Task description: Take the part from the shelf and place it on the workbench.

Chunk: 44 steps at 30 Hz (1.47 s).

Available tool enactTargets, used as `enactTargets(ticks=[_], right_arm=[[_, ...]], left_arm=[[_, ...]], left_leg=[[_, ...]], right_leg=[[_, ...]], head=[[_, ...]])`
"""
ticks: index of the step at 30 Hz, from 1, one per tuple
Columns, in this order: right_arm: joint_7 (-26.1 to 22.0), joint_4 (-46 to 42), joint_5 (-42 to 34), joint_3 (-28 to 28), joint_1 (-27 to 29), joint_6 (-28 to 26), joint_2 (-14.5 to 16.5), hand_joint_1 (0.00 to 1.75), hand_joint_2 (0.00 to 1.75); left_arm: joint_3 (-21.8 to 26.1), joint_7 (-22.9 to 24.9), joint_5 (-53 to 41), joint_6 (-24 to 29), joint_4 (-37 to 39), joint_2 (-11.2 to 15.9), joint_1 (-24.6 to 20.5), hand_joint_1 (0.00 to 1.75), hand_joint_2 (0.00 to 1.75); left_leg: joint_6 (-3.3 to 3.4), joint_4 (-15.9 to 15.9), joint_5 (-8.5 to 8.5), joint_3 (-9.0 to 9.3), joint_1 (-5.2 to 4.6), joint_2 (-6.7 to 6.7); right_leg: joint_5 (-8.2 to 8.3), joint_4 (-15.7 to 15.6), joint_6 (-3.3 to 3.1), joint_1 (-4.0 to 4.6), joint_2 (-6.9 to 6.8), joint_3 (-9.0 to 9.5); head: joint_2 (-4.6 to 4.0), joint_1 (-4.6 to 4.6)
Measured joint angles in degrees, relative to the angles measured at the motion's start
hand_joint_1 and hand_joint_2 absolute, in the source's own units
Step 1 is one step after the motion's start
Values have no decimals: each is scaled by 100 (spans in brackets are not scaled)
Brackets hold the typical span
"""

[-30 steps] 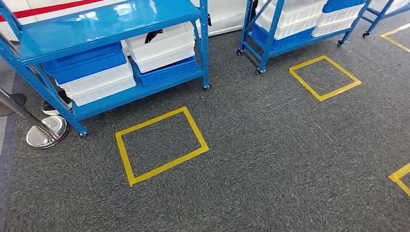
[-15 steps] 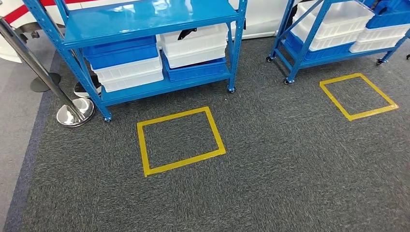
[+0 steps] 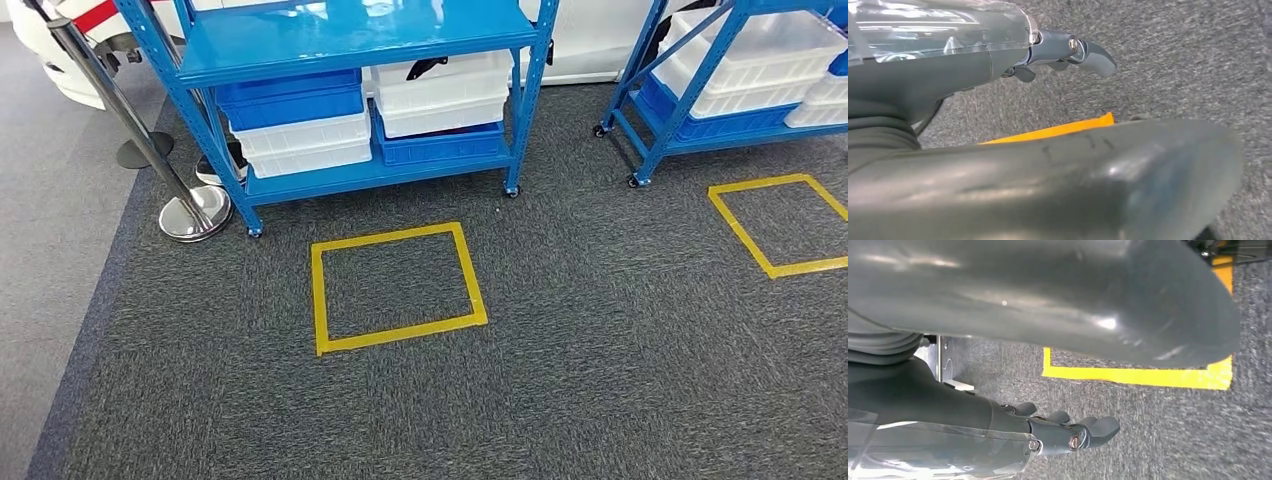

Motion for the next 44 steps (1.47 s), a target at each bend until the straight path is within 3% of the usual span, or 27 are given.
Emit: enactTargets(ticks=[4,6,9,11,13,15,16,17,18,20,22,23,25,26,27,28,29,31,32,33,34,35,37,38,40,42,44], right_arm=[[-23,-1,-10,-4,-9,-8,4,0,0],[-47,-2,-14,-5,-14,-6,0,0,0],[-61,-3,-15,-5,-15,-2,-3,0,0],[-62,-2,-15,-6,8,5,-9,0,0],[-62,-1,-15,-7,40,15,-19,0,0],[-63,2,-15,-8,68,23,-28,0,0],[-63,4,-15,-8,70,28,-30,0,0],[-64,4,-15,-8,66,33,-31,0,0],[-63,4,-15,-8,54,39,-31,0,0],[-63,3,-17,-8,39,45,-30,0,0],[-64,3,-21,-9,46,49,-30,0,0],[-64,4,-24,-10,50,53,-31,0,0],[-64,4,-33,-11,51,69,-33,0,0],[-64,4,-40,-12,50,80,-32,0,0],[-63,4,-47,-13,52,87,-32,0,0],[-63,4,-53,-13,56,93,-31,0,0],[-62,7,-60,-14,71,95,-27,0,0],[-61,19,-75,-15,76,95,-12,0,0],[-57,22,-86,-16,70,94,-6,0,0],[-52,23,-94,-17,53,92,-3,0,0],[-46,20,-100,-19,36,85,-5,0,44],[-36,17,-104,-20,17,75,-7,0,44],[-9,15,-145,-38,-18,54,-5,0,44],[8,15,-196,-64,-29,57,-4,0,0],[37,15,-330,-158,-30,78,-3,0,0],[54,15,-417,-257,-9,77,-4,0,0],[56,15,-439,-311,16,66,-5,0,0]], left_arm=[[2,-4,3,0,0,3,7,0,0],[4,-6,5,-1,0,-2,19,0,0],[5,-10,9,-6,0,-4,-3,0,0],[7,-9,11,-10,0,-5,-3,0,0],[9,-3,13,-13,0,-10,17,0,0],[11,4,17,-13,0,-19,36,0,0],[11,7,19,-13,0,-23,34,0,0],[12,7,20,-13,0,-24,27,0,0],[12,8,20,-13,0,-24,15,0,0],[12,9,20,-16,0,-20,-6,0,0],[12,15,15,-24,0,-19,-18,0,0],[12,21,11,-28,0,-19,-17,0,0],[12,36,4,-41,0,-20,-3,0,0],[12,40,0,-52,0,-19,9,0,0],[12,44,-5,-68,0,-18,21,0,0],[12,47,-10,-83,0,-17,34,0,0],[12,51,-15,-94,0,-10,52,0,0],[12,62,-24,-104,1,8,92,0,0],[11,67,-34,-106,1,18,103,0,0],[10,72,-46,-109,2,22,100,0,0],[7,75,-60,-113,2,23,83,0,0],[4,77,-71,-117,2,23,66,0,0],[-1,80,-88,-130,2,24,33,0,0],[-1,82,-97,-139,2,25,23,0,0],[-2,84,-110,-158,2,26,5,0,0],[-3,85,-115,-181,2,26,12,0,0],[-4,85,-117,-195,2,25,26,0,0]], left_leg=[[158,-398,-14,211,-32,15],[213,-495,2,359,-4,-16],[246,-526,-44,488,-4,-57],[237,-526,-134,590,-2,-102],[201,-525,-258,744,13,-150],[143,-513,-402,881,16,-176],[106,-513,-471,924,12,-179],[63,-505,-512,974,5,-181],[23,-473,-512,1000,1,-184],[-35,-196,-404,920,7,-164],[-87,458,-352,539,20,-124],[-118,823,-447,288,29,-105],[-156,1297,-873,-185,46,-93],[-152,1326,-1076,-339,50,-91],[-134,1212,-1169,-430,50,-90],[-97,977,-1084,-473,46,-87],[-40,658,-757,-496,32,-72],[45,111,69,-508,-20,-39],[74,-46,327,-481,-47,-30],[88,-114,385,-431,-61,-37],[111,-157,330,-328,-59,-53],[149,-220,290,-207,-53,-70],[210,-327,200,42,-33,-84],[232,-363,131,150,-29,-76],[253,-387,-43,365,-27,-63],[247,-391,-259,622,-27,-52],[231,-391,-433,832,-26,-24]], right_leg=[[38,48,148,-16,-40,71],[-35,271,205,-23,49,8],[-373,1150,245,-41,196,-586],[-426,1428,263,-58,210,-922],[-160,1042,283,-76,212,-936],[367,410,264,-76,213,-826],[544,221,227,-62,213,-787],[629,132,179,-53,218,-769],[582,126,125,-40,221,-742],[515,86,34,-58,225,-627],[410,55,-32,-71,210,-468],[344,45,-53,-68,204,-388],[198,36,-69,-61,213,-215],[118,34,-65,-59,223,-116],[33,34,-58,-56,231,-7],[-56,32,-49,-51,233,107],[-147,28,-39,-50,231,205],[-318,20,2,-38,241,368],[-371,7,38,-39,249,455],[-377,10,87,-35,258,534],[-336,59,137,-38,258,568],[-234,232,175,-43,256,541],[-74,864,213,-53,254,193],[-121,1215,209,-59,254,-63],[-560,1621,212,-56,253,-561],[-1044,1571,210,-40,250,-899],[-1103,1301,197,-21,235,-1047]], head=[[0,1],[0,1],[0,1],[0,1],[0,1],[0,2],[0,1],[0,1],[0,-1],[0,-1],[0,-3],[0,-3],[0,-4],[0,-4],[0,-4],[0,-3],[0,-3],[0,-3],[0,-4],[0,-5],[0,-4],[0,-3],[0,3],[0,6],[0,6],[0,5],[0,6]])
